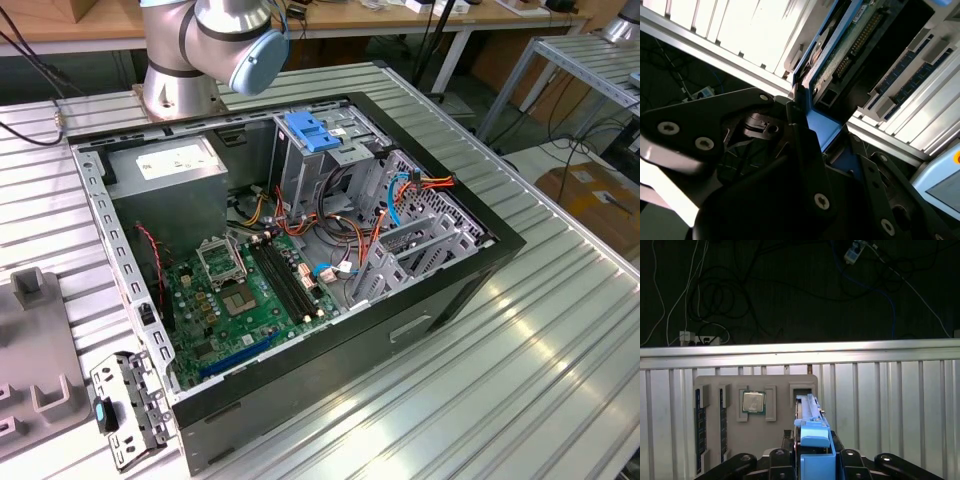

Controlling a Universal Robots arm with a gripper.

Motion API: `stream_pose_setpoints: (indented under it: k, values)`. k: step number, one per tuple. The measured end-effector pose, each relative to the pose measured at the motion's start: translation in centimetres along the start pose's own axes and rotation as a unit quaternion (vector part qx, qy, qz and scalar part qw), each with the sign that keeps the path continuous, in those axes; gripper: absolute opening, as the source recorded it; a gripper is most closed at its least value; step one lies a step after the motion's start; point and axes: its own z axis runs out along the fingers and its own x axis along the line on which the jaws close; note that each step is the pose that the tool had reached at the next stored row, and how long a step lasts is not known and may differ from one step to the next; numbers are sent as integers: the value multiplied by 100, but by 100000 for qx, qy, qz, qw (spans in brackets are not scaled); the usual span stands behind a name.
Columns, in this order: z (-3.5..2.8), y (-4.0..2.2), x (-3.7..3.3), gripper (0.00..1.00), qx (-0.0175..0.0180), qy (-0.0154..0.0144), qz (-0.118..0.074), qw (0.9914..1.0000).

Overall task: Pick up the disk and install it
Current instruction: 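Pick up the disk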

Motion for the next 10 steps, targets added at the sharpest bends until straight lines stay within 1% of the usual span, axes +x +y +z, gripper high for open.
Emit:
stream_pose_setpoints:
  k: [10]
  values:
    - [-37,0,0,37,0,-1,1,100000]
